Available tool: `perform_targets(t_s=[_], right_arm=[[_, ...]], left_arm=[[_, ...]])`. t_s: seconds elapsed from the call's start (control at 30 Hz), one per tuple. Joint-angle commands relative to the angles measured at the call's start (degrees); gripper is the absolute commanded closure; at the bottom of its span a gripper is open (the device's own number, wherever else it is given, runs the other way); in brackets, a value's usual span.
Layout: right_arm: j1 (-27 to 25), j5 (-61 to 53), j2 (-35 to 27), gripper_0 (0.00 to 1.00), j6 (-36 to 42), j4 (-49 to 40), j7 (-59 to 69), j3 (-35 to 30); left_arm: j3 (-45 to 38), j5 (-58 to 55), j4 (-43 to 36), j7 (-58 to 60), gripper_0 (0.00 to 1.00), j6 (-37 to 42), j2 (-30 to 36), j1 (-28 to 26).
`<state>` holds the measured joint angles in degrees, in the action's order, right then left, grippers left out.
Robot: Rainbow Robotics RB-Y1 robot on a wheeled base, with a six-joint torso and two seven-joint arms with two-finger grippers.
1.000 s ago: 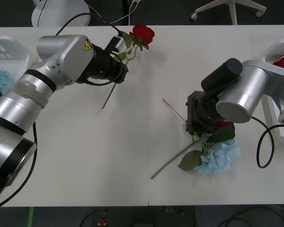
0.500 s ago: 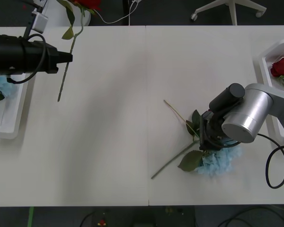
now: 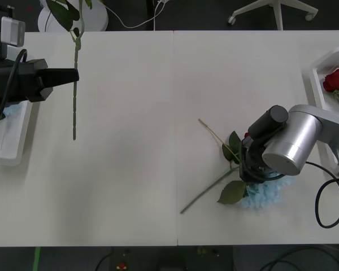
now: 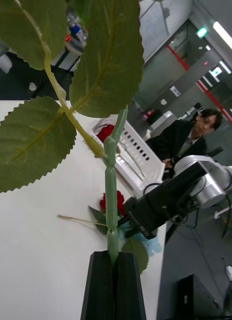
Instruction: Put the red flowers into the right box and the blue flowers into the left box
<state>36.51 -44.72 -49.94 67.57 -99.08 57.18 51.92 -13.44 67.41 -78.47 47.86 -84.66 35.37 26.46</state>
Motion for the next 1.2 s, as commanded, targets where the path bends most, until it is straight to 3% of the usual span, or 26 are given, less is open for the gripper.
perform_targets(t_s=[0.03, 0.33, 0.37, 0.43, 0.47, 0.53, 0.6, 0.87, 1.2], right_arm=[[-0.30, 1.30, 1.60, 1.00, 0.72, -0.06, 0.74, 1.08], [-0.12, 1.21, 1.69, 1.00, 1.07, -0.06, -1.19, 1.16], [-0.03, 1.30, 1.69, 0.96, 1.25, -0.06, -1.45, 1.16], [0.50, 1.13, 1.51, 0.57, 1.78, -0.06, -1.89, 1.16], [0.76, 1.04, 1.42, 0.46, 2.30, -0.15, -2.16, 1.16], [1.37, 0.86, 1.07, 0.33, 3.71, -0.77, -2.95, 1.08], [1.64, 0.86, 0.37, 0.27, 4.32, -1.73, -3.65, 0.99], [1.55, -4.76, -5.70, 0.25, 4.50, -6.13, -19.56, -5.08], [1.29, -16.01, -9.04, 0.25, 3.71, -4.99, -57.61, -18.17]], left_arm=[[9.04, -8.17, -2.13, -1.72, 1.00, 3.45, 2.25, -0.36], [16.51, -11.34, -5.91, -3.48, 1.00, 11.09, 1.46, -0.09], [16.69, -11.25, -6.26, -3.74, 1.00, 11.45, 1.37, -0.01], [18.01, -11.25, -6.96, -4.18, 1.00, 12.59, 1.11, 0.52], [18.80, -11.25, -7.05, -4.27, 1.00, 12.94, 1.11, 0.96], [20.56, -11.25, -7.31, -4.97, 1.00, 13.64, 0.93, 1.93], [21.87, -11.25, -7.40, -6.11, 1.00, 14.43, 0.67, 2.63], [26.36, -10.90, -7.31, -8.84, 1.00, 18.39, -0.30, 5.53], [26.53, -10.90, -7.40, -8.75, 1.00, 18.65, -2.14, 6.50]])
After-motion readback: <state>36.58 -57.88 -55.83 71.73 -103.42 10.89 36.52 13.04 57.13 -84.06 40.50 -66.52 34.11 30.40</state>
